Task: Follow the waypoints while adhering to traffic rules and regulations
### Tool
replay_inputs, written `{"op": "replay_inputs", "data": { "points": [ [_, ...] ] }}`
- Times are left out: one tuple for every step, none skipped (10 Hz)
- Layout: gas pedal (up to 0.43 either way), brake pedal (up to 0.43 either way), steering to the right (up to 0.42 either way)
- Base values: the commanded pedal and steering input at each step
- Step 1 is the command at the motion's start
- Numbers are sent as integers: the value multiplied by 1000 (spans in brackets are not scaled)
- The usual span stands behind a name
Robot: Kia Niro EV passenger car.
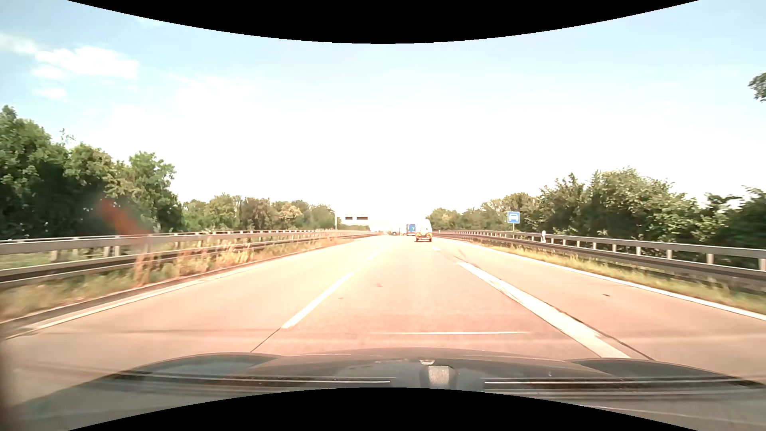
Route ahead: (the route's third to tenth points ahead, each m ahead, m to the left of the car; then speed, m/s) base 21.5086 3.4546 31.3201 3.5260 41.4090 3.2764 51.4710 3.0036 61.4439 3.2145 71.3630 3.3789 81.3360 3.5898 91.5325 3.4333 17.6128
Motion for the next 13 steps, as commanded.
{"op": "replay_inputs", "data": {
  "points": [
    [0,0,-2],
    [0,0,-2],
    [0,0,-2],
    [0,0,-2],
    [0,0,-2],
    [0,0,-2],
    [0,0,-2],
    [0,0,-2],
    [0,0,-2],
    [0,0,-3],
    [972,0,-3],
    [1000,0,-3],
    [1000,0,-4]
  ]
}}
